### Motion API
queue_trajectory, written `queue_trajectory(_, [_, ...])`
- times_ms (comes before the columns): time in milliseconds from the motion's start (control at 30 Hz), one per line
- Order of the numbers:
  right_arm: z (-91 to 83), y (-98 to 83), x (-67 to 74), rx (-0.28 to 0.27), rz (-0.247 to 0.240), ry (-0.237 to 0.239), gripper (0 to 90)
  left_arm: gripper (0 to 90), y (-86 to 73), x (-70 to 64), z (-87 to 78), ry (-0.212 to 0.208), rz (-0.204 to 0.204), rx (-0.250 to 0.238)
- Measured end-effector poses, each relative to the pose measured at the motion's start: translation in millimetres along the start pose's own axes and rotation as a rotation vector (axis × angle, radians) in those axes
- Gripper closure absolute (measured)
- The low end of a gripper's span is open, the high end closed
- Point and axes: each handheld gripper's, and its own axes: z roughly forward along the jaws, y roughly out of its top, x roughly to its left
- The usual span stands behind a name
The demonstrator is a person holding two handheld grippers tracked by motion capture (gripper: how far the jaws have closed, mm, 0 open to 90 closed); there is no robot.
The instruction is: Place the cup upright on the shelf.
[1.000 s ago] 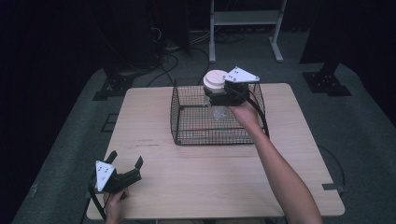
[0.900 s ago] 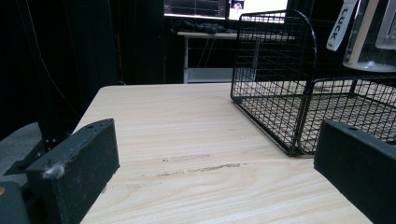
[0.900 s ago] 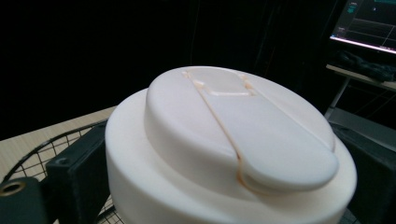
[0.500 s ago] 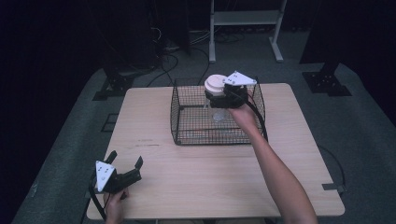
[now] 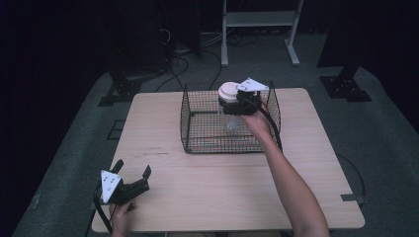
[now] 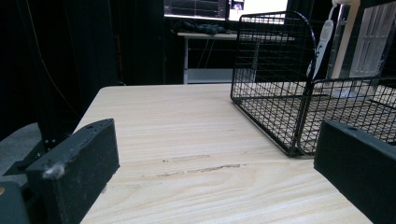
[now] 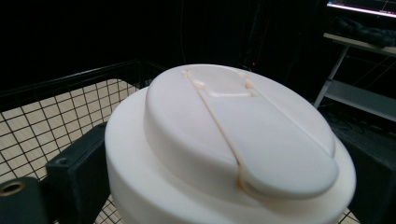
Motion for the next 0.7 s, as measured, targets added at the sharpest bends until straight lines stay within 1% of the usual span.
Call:
queue_trajectory(233, [8.3,-6.9,-3.8,0.005,0.011,-0.01,4.4,0.0,0.0,0.0,0.0,-0.001,0.0,-0.001])
queue_trajectory(300, [11.3,-8.9,-3.6,0.009,0.019,-0.005,4.4,0.0,0.1,0.1,0.0,-0.001,0.0,0.001])
queue_trajectory(400, [15.6,-11.8,-1.8,0.022,-0.007,-0.021,4.3,0.0,0.1,0.0,0.0,-0.001,0.0,-0.001])
queue_trajectory(500, [20.1,-15.5,-2.2,0.027,0.004,-0.009,4.3,0.0,0.0,-0.2,0.0,-0.001,0.002,-0.001])
queue_trajectory(567, [22.2,-17.2,-2.2,0.035,0.002,-0.012,4.3,0.0,0.0,-0.2,0.0,-0.001,0.002,-0.001])
queue_trajectory(633, [24.3,-18.9,-2.7,0.039,0.01,-0.008,4.3,0.0,0.1,0.1,0.1,-0.002,0.0,-0.001])
queue_trajectory(700, [25.7,-20.2,-3.2,0.041,0.005,-0.016,4.3,0.0,0.0,0.2,0.0,-0.002,-0.002,-0.003])
